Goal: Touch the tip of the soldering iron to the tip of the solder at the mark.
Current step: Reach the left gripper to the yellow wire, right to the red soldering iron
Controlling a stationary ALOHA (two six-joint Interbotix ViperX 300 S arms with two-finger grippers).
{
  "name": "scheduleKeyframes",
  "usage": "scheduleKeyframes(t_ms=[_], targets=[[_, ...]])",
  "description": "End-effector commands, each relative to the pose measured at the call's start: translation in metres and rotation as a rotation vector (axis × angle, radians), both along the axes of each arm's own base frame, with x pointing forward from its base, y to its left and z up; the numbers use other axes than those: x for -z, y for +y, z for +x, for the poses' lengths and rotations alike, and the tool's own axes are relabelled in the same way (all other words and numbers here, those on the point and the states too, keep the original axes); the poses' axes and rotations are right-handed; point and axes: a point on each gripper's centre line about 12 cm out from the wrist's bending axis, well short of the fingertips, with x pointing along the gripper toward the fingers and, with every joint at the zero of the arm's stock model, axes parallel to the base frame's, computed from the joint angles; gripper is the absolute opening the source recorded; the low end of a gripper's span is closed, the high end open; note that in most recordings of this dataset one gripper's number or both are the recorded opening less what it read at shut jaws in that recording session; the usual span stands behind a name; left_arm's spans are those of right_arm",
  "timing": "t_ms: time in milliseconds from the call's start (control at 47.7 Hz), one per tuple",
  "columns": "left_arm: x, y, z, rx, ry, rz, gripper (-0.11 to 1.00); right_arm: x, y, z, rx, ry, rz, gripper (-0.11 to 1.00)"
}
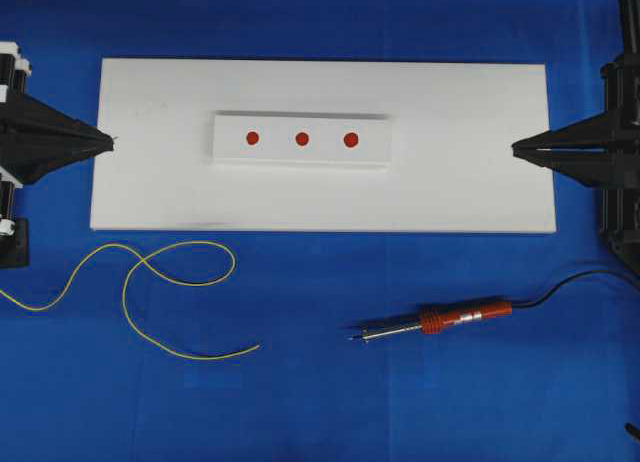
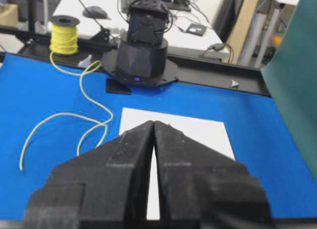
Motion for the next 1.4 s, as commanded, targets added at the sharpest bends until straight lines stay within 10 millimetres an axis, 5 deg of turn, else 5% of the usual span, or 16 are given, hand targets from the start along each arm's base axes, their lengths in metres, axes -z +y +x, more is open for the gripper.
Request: scheduleKeyframes(t_ms=[0, 566, 734, 1006, 1383], targets=[[-0.006, -0.003, 0.002, 0.016, 0.000, -0.015, 0.00, -0.015, 0.000, 0.003, 0.000, -0.041, 0.017, 0.00], [0.001, -0.043, -0.001, 0.214, 0.023, -0.008, 0.00, -0.008, 0.046, 0.007, -0.225, 0.064, 0.062, -0.03], [0.010, -0.058, 0.000, 0.285, 0.060, -0.018, 0.08, 0.005, 0.062, 0.008, -0.292, 0.143, 0.105, 0.19], [0.051, -0.106, 0.016, 0.457, 0.229, 0.012, 0.83, 0.044, 0.090, 0.019, -0.373, 0.321, 0.142, 0.93], [0.124, -0.134, 0.046, 0.473, 0.458, -0.037, 0.79, 0.113, 0.102, 0.031, -0.326, 0.543, 0.229, 0.91]])
